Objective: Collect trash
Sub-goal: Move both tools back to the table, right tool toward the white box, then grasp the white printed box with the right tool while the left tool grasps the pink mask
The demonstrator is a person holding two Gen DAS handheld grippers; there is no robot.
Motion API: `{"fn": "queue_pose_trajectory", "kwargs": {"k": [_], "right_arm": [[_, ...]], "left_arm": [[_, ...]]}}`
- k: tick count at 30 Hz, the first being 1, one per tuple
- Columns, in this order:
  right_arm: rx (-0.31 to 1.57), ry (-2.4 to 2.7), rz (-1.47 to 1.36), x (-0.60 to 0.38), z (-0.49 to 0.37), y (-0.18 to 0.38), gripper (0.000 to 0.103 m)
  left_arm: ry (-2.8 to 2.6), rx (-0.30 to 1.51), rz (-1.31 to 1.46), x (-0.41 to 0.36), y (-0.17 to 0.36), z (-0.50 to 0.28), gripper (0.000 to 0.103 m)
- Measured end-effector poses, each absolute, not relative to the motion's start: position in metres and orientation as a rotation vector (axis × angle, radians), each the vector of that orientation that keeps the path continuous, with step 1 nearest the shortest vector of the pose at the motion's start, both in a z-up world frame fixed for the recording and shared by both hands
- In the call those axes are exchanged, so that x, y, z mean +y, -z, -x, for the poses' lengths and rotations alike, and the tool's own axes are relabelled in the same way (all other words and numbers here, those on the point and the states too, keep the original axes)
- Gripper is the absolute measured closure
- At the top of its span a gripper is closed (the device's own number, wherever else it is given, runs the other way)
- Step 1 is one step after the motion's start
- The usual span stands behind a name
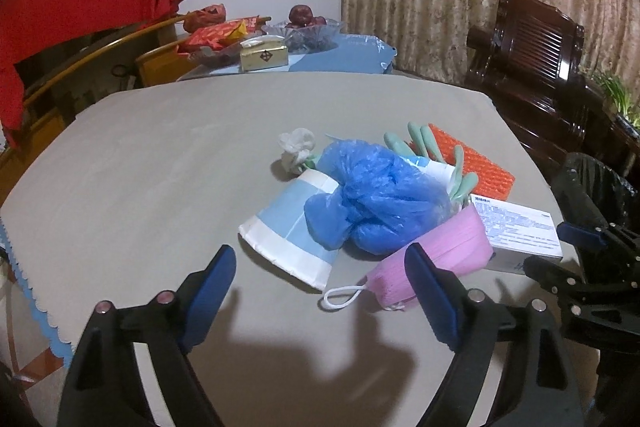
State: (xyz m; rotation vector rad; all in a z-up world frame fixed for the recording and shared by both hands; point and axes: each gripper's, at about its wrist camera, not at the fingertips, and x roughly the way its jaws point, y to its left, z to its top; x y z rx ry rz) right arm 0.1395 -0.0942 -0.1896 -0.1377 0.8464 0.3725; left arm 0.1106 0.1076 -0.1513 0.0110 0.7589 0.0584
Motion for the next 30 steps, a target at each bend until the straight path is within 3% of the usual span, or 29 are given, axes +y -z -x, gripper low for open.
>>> {"fn": "queue_pose_trajectory", "kwargs": {"k": [7,18,20,22,26,30], "right_arm": [[0.89,-0.386,0.123,-0.096,-0.138,0.2,0.051],[0.941,-0.47,0.097,-0.094,-0.117,0.193,0.051],[0.919,-0.41,0.127,-0.098,-0.122,0.192,0.038],[0.911,-0.409,0.11,-0.102,-0.127,0.192,0.037],[0.892,-0.427,0.194,-0.089,-0.134,0.198,0.022],[0.896,-0.448,0.214,-0.081,-0.142,0.206,0.024]], "left_arm": [[-0.049,0.771,-0.016,0.103,0.155,-0.112,0.02],[-0.061,0.779,-0.013,0.108,0.157,-0.111,0.02],[-0.061,0.782,-0.011,0.11,0.159,-0.113,0.02],[-0.061,0.785,-0.009,0.11,0.16,-0.113,0.02],[-0.062,0.789,-0.001,0.112,0.162,-0.113,0.02],[-0.064,0.791,-0.001,0.112,0.164,-0.112,0.02]]}}
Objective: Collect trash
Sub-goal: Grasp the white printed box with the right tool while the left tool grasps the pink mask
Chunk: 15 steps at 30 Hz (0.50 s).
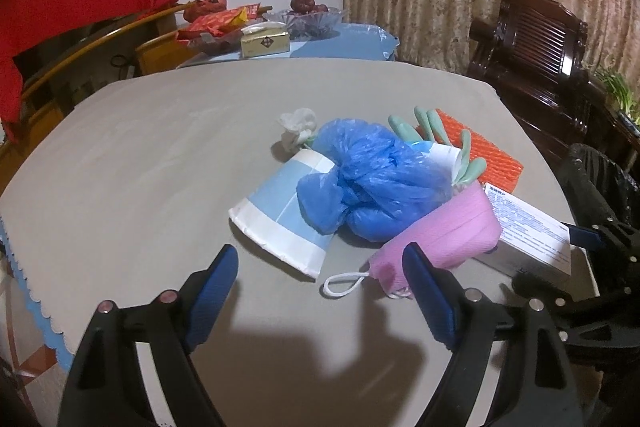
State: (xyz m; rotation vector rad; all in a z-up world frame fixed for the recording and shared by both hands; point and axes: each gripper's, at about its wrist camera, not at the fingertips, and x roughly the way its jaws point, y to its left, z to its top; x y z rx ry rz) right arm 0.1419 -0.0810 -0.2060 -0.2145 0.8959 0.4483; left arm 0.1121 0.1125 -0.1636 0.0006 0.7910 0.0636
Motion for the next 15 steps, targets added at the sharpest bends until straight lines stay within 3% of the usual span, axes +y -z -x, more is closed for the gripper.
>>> {"fn": "queue_pose_trajectory", "kwargs": {"k": [1,7,11,13,15], "right_arm": [[0.901,-0.449,0.203,-0.082,-0.142,0.207,0.032],[0.94,-0.462,0.15,-0.084,-0.138,0.204,0.037],[0.96,-0.485,0.136,-0.08,-0.134,0.206,0.034],[0.956,-0.473,0.139,-0.077,-0.139,0.207,0.025],[0.947,-0.456,0.135,-0.076,-0.144,0.207,0.025]], "left_arm": [[-0.065,0.791,-0.003,0.113,0.164,-0.112,0.02],[-0.072,0.798,0.002,0.117,0.166,-0.115,0.02],[-0.069,0.801,0.001,0.117,0.167,-0.114,0.02],[-0.066,0.8,-0.003,0.116,0.167,-0.113,0.02],[-0.065,0.798,-0.002,0.116,0.166,-0.112,0.02]]}}
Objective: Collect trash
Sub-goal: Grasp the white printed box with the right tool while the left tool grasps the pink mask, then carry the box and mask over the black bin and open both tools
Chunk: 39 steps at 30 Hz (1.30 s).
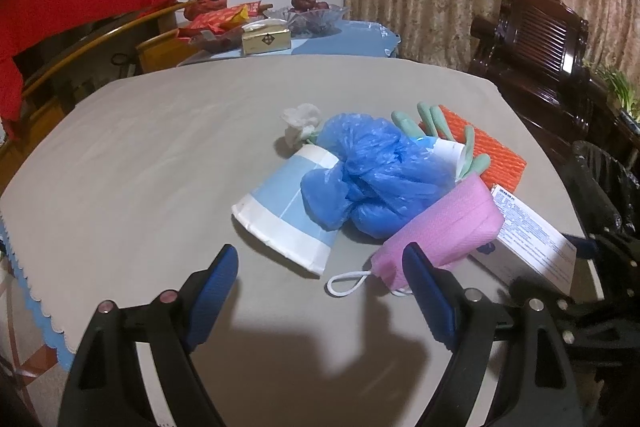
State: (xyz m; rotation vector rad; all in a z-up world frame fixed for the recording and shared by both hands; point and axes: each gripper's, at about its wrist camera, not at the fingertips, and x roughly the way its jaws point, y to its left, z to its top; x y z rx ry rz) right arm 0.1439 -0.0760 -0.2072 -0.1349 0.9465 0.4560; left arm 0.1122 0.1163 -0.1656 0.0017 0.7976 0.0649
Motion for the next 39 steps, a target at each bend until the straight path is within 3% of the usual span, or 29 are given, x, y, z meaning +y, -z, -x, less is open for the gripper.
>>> {"fn": "queue_pose_trajectory", "kwargs": {"k": [2,11,16,23,25,29,39], "right_arm": [[0.944,-0.459,0.127,-0.075,-0.147,0.208,0.037],[0.936,-0.355,0.018,-0.087,-0.139,0.197,0.042],[0.939,-0.341,0.016,-0.085,-0.14,0.197,0.043],[0.957,-0.345,0.001,-0.089,-0.14,0.2,0.044],[0.96,-0.347,-0.005,-0.09,-0.14,0.201,0.044],[0.959,-0.349,0.006,-0.089,-0.139,0.2,0.044],[0.963,-0.345,0.021,-0.087,-0.139,0.204,0.042]], "left_arm": [[-0.062,0.797,0.0,0.116,0.165,-0.111,0.02],[0.005,0.776,-0.001,0.103,0.163,-0.108,0.027],[0.093,0.817,0.008,0.093,0.173,-0.116,0.047],[0.171,0.845,0.005,0.081,0.187,-0.123,0.056],[0.192,0.86,0.017,0.08,0.192,-0.126,0.073],[0.207,0.867,0.034,0.082,0.194,-0.125,0.092],[0.196,0.889,0.049,0.088,0.185,-0.101,0.094]]}}
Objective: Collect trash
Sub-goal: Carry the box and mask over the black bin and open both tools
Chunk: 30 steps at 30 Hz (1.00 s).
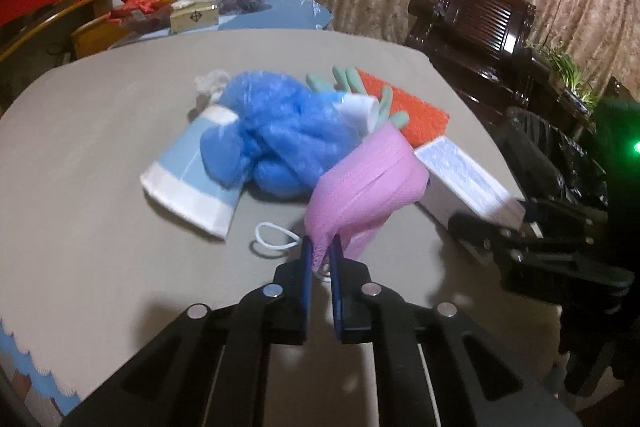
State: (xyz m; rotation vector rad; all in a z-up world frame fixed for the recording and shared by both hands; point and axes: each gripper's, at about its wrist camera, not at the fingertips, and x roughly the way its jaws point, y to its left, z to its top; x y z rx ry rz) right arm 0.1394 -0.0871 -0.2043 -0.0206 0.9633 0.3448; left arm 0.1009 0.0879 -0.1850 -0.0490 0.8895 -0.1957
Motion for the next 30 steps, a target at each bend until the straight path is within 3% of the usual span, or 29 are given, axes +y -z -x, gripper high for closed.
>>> {"fn": "queue_pose_trajectory", "kwargs": {"k": [2,4,6,9,10,12,13,16,30], "right_arm": [[0.962,-0.348,0.025,-0.087,-0.14,0.205,0.042],[0.962,-0.352,0.027,-0.087,-0.141,0.204,0.042],[0.961,-0.354,0.025,-0.088,-0.142,0.203,0.041],[0.963,-0.358,0.021,-0.088,-0.144,0.201,0.04],[0.968,-0.362,0.022,-0.088,-0.145,0.202,0.044],[0.974,-0.37,0.02,-0.088,-0.145,0.201,0.045],[0.975,-0.375,0.018,-0.087,-0.146,0.201,0.045],[0.953,-0.378,0.013,-0.087,-0.143,0.193,0.046],[0.808,-0.349,-0.091,-0.12,-0.125,0.121,0.047]], "left_arm": [[0.194,0.905,0.047,0.088,0.187,-0.101,0.088],[0.183,0.909,0.061,0.091,0.188,-0.103,0.071],[0.167,0.905,0.057,0.092,0.187,-0.107,0.062],[0.168,0.897,0.042,0.091,0.187,-0.112,0.057],[0.174,0.894,0.034,0.09,0.188,-0.114,0.057],[0.197,0.894,0.023,0.087,0.189,-0.117,0.061],[0.213,0.895,0.022,0.086,0.191,-0.118,0.079],[0.239,0.896,0.038,0.082,0.19,-0.118,0.094],[0.176,0.791,0.025,0.067,0.122,-0.105,0.098]]}}
